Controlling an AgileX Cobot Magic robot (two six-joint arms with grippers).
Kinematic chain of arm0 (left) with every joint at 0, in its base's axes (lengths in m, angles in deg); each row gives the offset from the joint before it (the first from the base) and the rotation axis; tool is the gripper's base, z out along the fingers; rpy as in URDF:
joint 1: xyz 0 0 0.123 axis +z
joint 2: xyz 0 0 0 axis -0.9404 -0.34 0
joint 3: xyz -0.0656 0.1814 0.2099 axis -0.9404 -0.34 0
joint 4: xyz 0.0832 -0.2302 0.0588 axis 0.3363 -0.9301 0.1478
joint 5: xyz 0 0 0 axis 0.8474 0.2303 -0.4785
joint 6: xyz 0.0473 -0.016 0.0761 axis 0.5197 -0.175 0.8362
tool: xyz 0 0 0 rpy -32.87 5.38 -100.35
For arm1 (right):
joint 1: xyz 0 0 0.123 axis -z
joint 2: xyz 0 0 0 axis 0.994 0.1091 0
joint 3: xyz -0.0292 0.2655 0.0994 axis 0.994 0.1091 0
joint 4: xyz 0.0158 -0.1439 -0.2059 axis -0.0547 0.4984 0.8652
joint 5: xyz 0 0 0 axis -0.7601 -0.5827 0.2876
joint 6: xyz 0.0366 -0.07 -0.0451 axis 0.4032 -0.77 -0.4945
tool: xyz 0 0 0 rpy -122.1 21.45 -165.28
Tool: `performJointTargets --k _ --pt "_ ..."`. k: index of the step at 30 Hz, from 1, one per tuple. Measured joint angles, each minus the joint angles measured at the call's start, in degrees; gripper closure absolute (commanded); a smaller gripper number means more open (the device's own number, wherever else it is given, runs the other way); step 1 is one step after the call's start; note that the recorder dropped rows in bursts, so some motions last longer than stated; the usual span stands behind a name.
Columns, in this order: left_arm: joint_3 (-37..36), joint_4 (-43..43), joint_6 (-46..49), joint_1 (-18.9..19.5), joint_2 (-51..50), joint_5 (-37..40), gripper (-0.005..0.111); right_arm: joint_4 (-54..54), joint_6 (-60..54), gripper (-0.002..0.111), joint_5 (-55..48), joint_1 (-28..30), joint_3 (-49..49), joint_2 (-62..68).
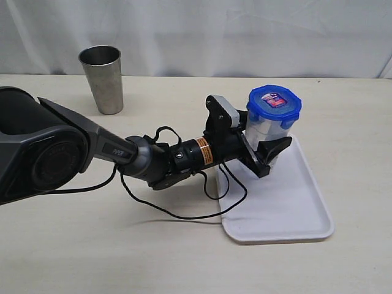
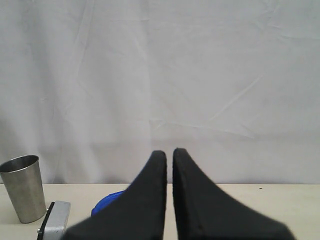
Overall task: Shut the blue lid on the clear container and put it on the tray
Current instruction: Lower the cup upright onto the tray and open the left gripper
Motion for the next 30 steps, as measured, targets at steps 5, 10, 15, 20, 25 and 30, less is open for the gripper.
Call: performJointTargets --k 5,10,15,20,25,30 --pt "0.0 0.0 0.5 0.0 0.0 -0.8 0.028 0.0 -0.2 0.104 0.0 0.0 0.0 0.0" --pt "0.0 0.0 0.6 0.0 0.0 -0.8 0.028 0.0 -0.6 0.104 0.0 0.0 0.0 0.0" --pt "0.0 2.3 0.6 0.0 0.0 -0.8 0.028 0.0 -0.6 0.104 0.0 0.0 0.0 0.0" --pt "0.0 5.4 0.6 0.5 0.0 -0.9 0.029 0.0 -0.6 0.104 0.0 0.0 0.0 0.0" --pt "0.0 9.2 0.5 1.8 -0.1 -0.9 0.029 0.0 -0.6 0.104 0.0 0.0 0.0 0.0" --pt "0.0 10.1 -0.7 2.7 -0.1 -0.9 0.029 0.0 -0.6 0.104 0.0 0.0 0.0 0.0"
